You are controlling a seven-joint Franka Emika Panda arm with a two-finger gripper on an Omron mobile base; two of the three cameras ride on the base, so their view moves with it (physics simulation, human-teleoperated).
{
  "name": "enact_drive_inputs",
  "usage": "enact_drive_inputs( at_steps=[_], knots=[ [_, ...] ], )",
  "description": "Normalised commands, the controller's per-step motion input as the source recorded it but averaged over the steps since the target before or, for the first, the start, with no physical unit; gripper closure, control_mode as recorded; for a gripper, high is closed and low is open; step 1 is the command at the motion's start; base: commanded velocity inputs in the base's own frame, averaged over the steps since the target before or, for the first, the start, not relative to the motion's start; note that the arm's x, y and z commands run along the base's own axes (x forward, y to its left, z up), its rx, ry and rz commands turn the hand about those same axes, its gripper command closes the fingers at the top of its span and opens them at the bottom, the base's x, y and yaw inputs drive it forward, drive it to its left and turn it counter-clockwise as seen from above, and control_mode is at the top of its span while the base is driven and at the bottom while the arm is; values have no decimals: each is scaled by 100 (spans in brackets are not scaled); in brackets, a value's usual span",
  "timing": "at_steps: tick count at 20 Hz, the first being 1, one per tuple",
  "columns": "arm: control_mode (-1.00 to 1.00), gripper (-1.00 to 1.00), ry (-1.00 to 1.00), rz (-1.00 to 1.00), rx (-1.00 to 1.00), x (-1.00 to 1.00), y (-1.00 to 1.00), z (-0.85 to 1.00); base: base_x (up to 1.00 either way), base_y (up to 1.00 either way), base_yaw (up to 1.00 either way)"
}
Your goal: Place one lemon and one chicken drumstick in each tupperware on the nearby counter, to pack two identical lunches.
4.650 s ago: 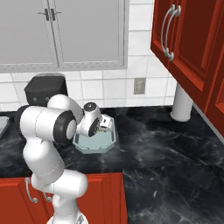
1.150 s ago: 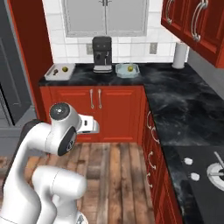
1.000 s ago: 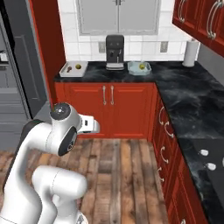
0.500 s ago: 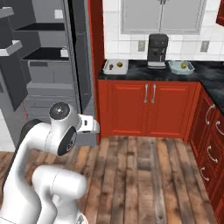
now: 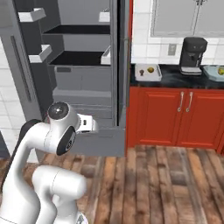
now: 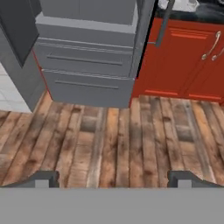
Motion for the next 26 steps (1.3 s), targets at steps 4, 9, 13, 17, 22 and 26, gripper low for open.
enact_drive_inputs(
  at_steps=[4,9,13,17,22,26],
  knots=[
    [100,-100,0,0,0,0,0,0,84,100,0],
    [100,-100,0,0,0,0,0,0,64,77,0],
    [100,-100,0,0,0,0,0,0,14,-21,-4],
    [100,-100,0,0,0,0,0,0,20,-31,-2],
    [100,-100,0,0,0,0,0,0,84,-2,0],
    [100,-100,0,0,0,0,0,0,100,0,0]
  ],
)
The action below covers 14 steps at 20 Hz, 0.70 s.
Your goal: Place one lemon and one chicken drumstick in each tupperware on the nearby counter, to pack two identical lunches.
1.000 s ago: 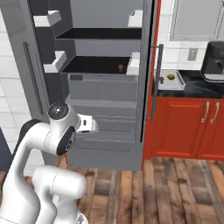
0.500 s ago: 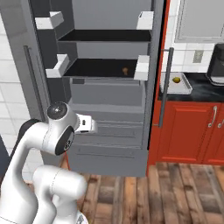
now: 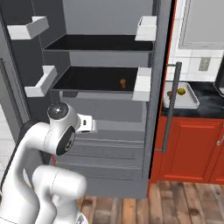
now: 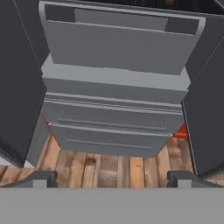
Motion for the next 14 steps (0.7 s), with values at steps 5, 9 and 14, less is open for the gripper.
enact_drive_inputs(
  at_steps=[5,9,14],
  knots=[
    [100,-100,0,0,0,0,0,0,100,-8,0],
    [100,-100,0,0,0,0,0,0,100,-32,0],
    [100,-100,0,0,0,0,0,0,100,-28,0]
  ],
)
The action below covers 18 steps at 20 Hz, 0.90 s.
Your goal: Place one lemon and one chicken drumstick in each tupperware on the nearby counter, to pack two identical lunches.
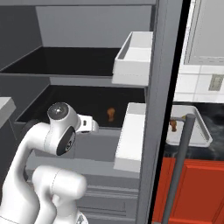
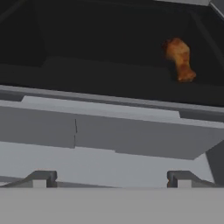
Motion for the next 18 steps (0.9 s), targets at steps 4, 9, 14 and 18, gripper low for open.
enact_drive_inputs(
  at_steps=[4,9,14,18],
  knots=[
    [100,-100,0,0,0,0,0,0,76,-10,0],
    [-100,-100,0,-7,0,7,-25,-2,6,-1,0],
    [-100,-100,-3,-20,0,32,-33,-3,0,0,0],
    [-100,-100,-4,-21,0,40,-15,0,0,0,0]
  ],
)
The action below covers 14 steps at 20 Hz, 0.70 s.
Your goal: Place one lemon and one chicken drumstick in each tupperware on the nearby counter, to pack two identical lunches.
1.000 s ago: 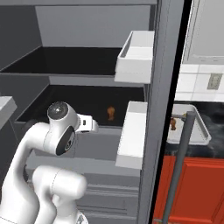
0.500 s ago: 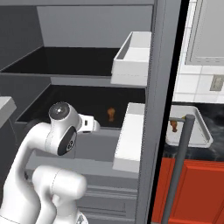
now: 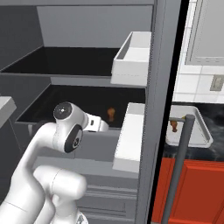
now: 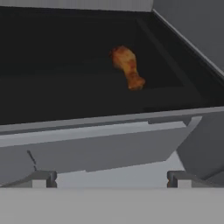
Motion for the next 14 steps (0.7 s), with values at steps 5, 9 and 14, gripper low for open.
enact_drive_inputs(
  at_steps=[5,9,14],
  knots=[
    [-100,-100,-3,-5,0,36,-19,0,0,0,0],
    [-100,-100,0,0,1,35,-27,0,0,0,0],
    [-100,-100,1,0,0,53,-1,0,0,0,0]
  ],
)
